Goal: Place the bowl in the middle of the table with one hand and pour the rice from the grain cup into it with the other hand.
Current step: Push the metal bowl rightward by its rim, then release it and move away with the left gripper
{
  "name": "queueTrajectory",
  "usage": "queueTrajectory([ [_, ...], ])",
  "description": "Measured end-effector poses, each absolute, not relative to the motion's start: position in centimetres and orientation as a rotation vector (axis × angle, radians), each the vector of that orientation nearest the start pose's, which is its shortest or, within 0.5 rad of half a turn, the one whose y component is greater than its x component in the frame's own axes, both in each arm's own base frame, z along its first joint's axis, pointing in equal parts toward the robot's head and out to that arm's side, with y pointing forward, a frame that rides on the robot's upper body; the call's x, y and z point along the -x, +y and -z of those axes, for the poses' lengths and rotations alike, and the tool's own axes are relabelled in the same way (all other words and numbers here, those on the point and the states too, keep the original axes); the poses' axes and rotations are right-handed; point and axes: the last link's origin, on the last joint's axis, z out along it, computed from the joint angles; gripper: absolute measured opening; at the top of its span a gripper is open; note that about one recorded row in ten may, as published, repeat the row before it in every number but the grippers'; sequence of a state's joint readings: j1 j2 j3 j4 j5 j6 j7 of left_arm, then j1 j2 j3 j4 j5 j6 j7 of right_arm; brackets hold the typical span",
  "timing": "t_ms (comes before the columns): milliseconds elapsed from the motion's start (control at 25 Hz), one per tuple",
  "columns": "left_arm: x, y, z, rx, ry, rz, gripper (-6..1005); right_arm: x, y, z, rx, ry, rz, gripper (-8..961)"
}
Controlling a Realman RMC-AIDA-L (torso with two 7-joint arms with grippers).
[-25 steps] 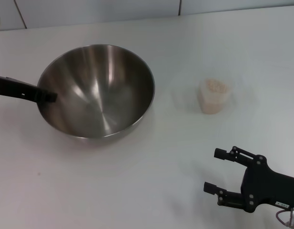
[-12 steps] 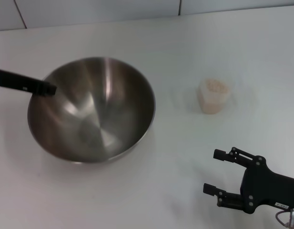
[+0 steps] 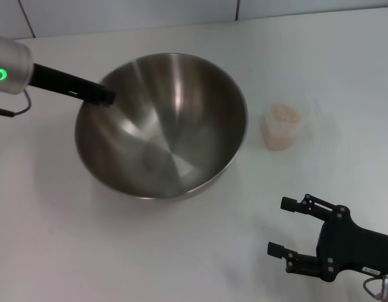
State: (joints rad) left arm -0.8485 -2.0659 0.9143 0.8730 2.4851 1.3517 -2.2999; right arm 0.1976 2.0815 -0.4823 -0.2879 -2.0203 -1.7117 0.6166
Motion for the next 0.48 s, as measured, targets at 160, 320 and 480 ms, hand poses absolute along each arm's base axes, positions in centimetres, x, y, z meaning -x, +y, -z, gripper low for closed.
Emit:
queueTrajectory([
  [160, 18.1, 42.8, 0.9, 2.573, -1.055, -0.054, 27, -33.7, 18.1, 3.8, 2.526, 0.409, -0.882, 815],
  [320, 18.2, 42.9, 1.6, 2.569, -1.044, -0.07, 40, -33.6, 18.2, 3.8, 2.527, 0.405, -0.884, 815],
  [480, 18.3, 42.9, 1.8, 2.569, -1.028, -0.074, 54, -33.6, 18.2, 3.8, 2.528, 0.403, -0.884, 815],
])
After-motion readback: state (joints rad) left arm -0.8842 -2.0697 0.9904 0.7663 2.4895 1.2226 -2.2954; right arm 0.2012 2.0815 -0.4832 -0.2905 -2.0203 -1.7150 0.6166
